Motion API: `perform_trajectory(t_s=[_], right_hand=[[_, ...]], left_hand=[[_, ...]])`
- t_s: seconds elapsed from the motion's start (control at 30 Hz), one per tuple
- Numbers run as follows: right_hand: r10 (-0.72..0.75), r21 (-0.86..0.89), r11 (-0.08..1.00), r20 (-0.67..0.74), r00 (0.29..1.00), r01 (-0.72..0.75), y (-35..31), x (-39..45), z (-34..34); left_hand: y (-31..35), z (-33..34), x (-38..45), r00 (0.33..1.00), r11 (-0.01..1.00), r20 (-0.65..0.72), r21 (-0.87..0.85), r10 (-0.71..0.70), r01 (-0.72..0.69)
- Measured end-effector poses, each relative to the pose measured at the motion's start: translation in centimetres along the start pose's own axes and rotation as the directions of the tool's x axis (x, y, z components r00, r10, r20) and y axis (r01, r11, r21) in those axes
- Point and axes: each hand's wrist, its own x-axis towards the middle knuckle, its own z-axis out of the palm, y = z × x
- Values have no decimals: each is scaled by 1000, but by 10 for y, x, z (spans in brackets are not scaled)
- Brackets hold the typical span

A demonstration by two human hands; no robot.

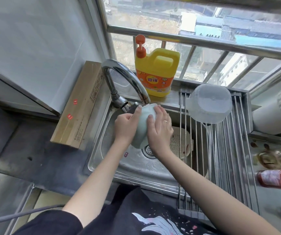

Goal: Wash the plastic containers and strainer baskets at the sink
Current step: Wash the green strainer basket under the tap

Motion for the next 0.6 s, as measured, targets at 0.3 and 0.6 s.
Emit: perform_trajectory(t_s=[0.3,0.6], right_hand=[[301,33,933,472,828,-358,-8,59,-17],[257,479,744,440,861,-467,11,40,-16]], left_hand=[[-4,-7,1,976,990,-164,57,141,-133],[-4,-23,20,914,651,93,-674,-396,350]])
